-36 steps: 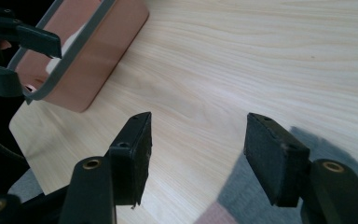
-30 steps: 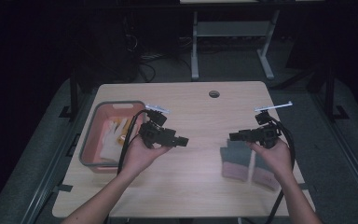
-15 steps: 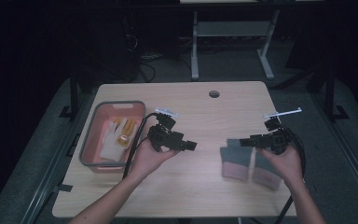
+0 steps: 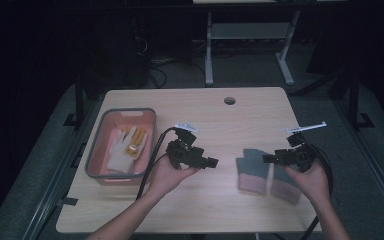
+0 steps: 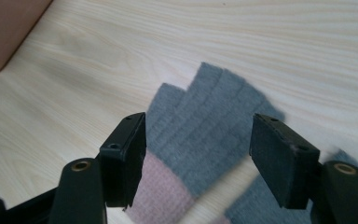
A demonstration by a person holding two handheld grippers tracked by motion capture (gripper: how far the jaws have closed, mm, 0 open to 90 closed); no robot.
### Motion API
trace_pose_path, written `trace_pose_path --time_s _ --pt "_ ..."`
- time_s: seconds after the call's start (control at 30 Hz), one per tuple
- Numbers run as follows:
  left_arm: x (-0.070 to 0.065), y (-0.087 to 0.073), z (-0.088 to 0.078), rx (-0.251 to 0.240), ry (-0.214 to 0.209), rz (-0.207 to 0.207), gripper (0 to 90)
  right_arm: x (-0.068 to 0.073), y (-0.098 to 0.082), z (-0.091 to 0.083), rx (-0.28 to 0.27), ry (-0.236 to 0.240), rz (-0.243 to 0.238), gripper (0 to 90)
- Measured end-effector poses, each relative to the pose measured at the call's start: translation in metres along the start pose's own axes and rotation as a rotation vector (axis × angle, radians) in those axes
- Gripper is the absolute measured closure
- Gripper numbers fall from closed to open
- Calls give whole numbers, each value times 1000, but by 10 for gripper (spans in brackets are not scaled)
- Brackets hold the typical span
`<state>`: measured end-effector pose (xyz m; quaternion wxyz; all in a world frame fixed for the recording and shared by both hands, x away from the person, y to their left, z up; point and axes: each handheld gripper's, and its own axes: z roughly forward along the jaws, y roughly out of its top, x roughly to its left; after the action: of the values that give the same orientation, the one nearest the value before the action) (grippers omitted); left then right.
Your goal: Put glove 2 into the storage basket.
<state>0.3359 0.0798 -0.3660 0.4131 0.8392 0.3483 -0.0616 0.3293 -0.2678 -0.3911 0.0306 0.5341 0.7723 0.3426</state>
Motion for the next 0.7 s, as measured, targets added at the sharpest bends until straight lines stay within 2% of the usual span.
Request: trace_pose_path --time_s 0.27,0.6,0.63,0.7 --pt "-5 -4 13 10 -18 1 252 -13 -20 1 19 -21 20 377" --pt "-10 -7 25 10 -24 10 253 -28 -45 -1 50 -110 14 428" --pt "-11 -8 26 12 -25 9 253 -31 -48 -1 53 -124 1 432" --pt "-12 -9 30 14 -29 9 253 -35 -53 -1 55 -130 1 440"
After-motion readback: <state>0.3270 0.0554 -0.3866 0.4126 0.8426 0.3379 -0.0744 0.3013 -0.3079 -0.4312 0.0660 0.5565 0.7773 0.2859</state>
